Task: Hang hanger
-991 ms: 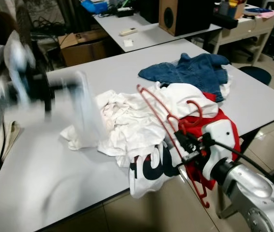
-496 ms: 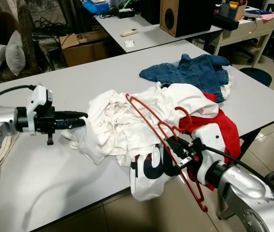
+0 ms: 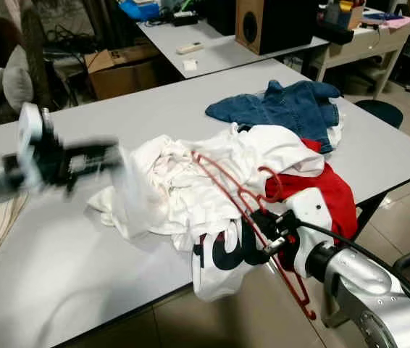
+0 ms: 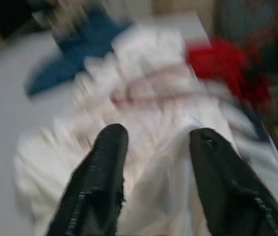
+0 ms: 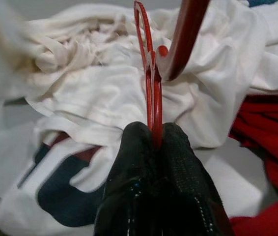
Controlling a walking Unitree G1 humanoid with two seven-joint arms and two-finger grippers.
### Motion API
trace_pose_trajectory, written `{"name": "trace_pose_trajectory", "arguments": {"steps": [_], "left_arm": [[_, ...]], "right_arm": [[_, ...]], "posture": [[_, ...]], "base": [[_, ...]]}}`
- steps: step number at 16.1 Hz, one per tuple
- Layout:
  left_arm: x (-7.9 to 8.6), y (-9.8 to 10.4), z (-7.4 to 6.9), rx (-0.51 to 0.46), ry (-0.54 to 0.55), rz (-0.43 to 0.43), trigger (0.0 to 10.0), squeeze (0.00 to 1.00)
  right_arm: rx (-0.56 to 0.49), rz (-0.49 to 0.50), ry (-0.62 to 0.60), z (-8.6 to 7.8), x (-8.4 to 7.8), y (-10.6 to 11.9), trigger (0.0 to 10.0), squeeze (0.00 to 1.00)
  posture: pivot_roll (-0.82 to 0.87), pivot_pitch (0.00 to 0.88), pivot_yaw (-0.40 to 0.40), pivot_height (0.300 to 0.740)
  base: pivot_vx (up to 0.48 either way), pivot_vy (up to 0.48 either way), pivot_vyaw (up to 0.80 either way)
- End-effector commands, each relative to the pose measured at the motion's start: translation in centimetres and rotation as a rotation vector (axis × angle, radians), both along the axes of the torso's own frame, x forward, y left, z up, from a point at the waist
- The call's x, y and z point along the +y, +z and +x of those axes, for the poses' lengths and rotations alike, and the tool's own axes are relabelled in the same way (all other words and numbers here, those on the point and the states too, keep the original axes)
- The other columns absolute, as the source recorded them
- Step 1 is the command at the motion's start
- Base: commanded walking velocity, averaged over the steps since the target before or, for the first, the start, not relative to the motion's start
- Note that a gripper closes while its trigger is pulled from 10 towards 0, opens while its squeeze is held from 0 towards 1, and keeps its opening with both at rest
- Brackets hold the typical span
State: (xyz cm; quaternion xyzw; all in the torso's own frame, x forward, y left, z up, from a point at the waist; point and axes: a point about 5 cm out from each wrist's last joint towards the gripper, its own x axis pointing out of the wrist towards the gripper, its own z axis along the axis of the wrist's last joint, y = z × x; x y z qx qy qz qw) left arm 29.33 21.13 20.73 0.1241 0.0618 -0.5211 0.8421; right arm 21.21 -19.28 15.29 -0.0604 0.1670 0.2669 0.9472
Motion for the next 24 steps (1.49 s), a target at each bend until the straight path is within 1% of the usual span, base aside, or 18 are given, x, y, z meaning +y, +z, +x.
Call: {"name": "trace_pose_trajectory", "arguments": {"steps": [1,2,3,4,5,7,8,9,10,12,13,14,15,16,17,18,21,24], "left_arm": [[0.3,-0.7,-0.5,0.02,-0.041,0.116,10.0,1.0],[1.3,-1.7,-1.3,0.109,-0.072,0.203,10.0,1.0],[2.3,-2.3,-2.3,0.219,-0.104,0.247,10.0,1.0],[2.7,-2.4,-2.7,0.26,-0.112,0.27,10.0,1.0],[3.2,-2.6,-3.2,0.298,-0.108,0.316,10.0,1.0],[4.1,-3.1,-2.5,0.265,-0.03,0.392,10.0,1.0],[3.9,-3.0,-1.5,0.205,0.054,0.34,10.0,1.0],[2.7,-2.2,-0.2,0.186,0.167,0.086,10.0,1.0],[2.3,-2.4,0.0,0.2,0.195,0.017,10.0,1.0],[1.6,-3.3,0.2,0.146,0.22,0.069,10.0,1.0],[1.2,-3.5,1.0,0.082,0.273,0.106,10.0,1.0],[0.4,-3.4,2.2,0.085,0.369,0.005,10.0,1.0],[-0.2,-3.3,3.3,0.148,0.495,-0.155,10.0,0.98],[-0.9,-3.9,3.5,0.224,0.52,-0.219,10.0,0.98],[-1.5,-5.0,2.9,0.28,0.494,-0.188,10.0,0.12],[-1.9,-5.9,2.1,0.329,0.455,-0.172,10.0,0.0],[-2.4,-6.7,1.2,0.415,0.451,-0.216,10.0,0.0],[-2.2,-8.5,-0.5,0.498,0.419,-0.057,10.0,0.0]], "right_arm": [[0.0,-0.019,0.014,0.1,0.1,-0.1,10.0,0.0],[0.004,-0.054,0.037,0.3,0.2,-0.3,10.0,0.0],[0.006,-0.077,0.059,0.3,0.4,-0.5,10.0,0.0],[0.004,-0.077,0.064,0.3,0.5,-0.5,10.0,0.0],[-0.001,-0.073,0.065,0.3,0.5,-0.4,10.0,0.0],[-0.011,-0.059,0.048,0.2,0.3,-0.2,10.0,0.0],[-0.013,-0.051,0.04,0.2,0.2,-0.3,10.0,0.0],[-0.012,-0.041,0.036,0.3,0.3,-0.4,10.0,0.0],[-0.016,-0.042,0.044,0.5,0.5,-0.4,10.0,0.0],[-0.038,-0.065,0.043,0.8,0.7,-0.1,10.0,0.0],[-0.05,-0.065,0.026,1.1,0.6,0.0,10.0,0.0],[-0.054,-0.034,0.007,1.2,0.6,0.0,10.0,0.0],[-0.052,-0.009,-0.003,1.4,0.9,0.0,10.0,0.0],[-0.05,0.0,-0.003,1.4,1.2,-0.1,10.0,0.0],[-0.046,0.015,0.005,1.5,1.6,-0.1,10.0,0.0],[-0.043,0.021,0.015,1.5,1.8,-0.1,10.0,0.0],[-0.034,0.024,0.016,1.5,1.8,-0.2,10.0,0.0],[-0.03,0.019,0.017,1.6,1.7,-0.2,10.0,0.0]], "posture": [[-0.01,0.0,0.089,0.74],[-0.01,0.0,0.09,0.74],[-0.01,0.0,0.093,0.74],[-0.01,0.0,0.098,0.74],[-0.01,0.0,0.1,0.74],[0.0,0.0,0.104,0.74],[0.01,0.0,0.099,0.74],[0.01,0.0,0.097,0.74],[0.01,0.0,0.105,0.74],[0.0,0.0,0.118,0.74],[0.01,0.0,0.121,0.74],[0.01,0.0,0.121,0.74],[0.01,0.0,0.117,0.74],[0.01,0.0,0.118,0.74],[0.01,0.0,0.12,0.74],[0.0,0.0,0.122,0.74],[0.01,0.0,0.116,0.74],[0.01,0.0,0.11,0.74]], "base": [[0.0,0.0,0.0],[0.0,0.0,0.0],[0.0,0.0,0.0],[0.0,0.0,0.0],[0.0,0.0,0.0],[0.0,0.0,0.0],[0.0,0.0,0.0],[0.0,0.0,0.0],[0.0,0.0,0.0],[0.0,0.0,0.0],[0.0,0.0,0.0],[0.0,0.0,0.0],[0.0,0.0,0.0],[0.0,0.0,0.0],[0.0,0.0,0.0],[0.0,0.0,0.0],[0.0,0.0,0.0],[0.0,0.0,0.0]]}}
